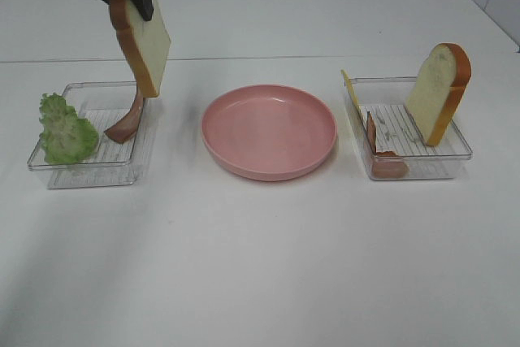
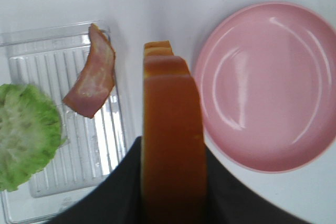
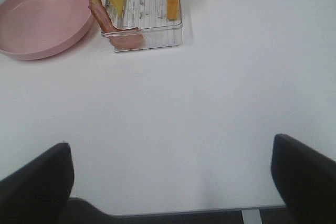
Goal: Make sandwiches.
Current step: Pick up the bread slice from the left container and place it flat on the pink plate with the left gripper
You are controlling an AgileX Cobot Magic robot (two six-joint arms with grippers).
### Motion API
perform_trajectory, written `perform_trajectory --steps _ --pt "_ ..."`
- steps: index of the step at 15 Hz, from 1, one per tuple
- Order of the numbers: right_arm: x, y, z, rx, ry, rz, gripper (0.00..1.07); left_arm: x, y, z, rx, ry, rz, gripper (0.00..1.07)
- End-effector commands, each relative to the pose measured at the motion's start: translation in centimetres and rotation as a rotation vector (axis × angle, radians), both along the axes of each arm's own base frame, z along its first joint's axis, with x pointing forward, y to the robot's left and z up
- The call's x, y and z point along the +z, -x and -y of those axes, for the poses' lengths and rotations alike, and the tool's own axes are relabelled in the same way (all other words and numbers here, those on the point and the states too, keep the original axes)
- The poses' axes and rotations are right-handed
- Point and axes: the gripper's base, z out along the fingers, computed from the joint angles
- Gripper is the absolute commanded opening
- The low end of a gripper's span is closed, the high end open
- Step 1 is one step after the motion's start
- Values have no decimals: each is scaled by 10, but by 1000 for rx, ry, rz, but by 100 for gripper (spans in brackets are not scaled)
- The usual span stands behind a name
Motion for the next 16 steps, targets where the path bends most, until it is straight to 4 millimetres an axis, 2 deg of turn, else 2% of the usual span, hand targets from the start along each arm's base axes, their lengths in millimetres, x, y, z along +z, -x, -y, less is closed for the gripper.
perform_trajectory --steps 1,5,6,9,10,16 --pt "-1 4 0 0 2 38 98 18 6 11 -15 129 0 0" --pt "-1 4 0 0 2 38 98 20 -3 32 -59 364 63 0" --pt "-1 4 0 0 2 38 98 13 -8 42 -74 459 60 0" --pt "-1 4 0 0 2 38 98 -17 -19 55 -87 538 -12 0" --pt "-1 4 0 0 2 38 98 -51 -23 67 -113 534 -81 0" --pt "-1 4 0 0 2 38 98 -111 -34 91 -103 520 -104 0"
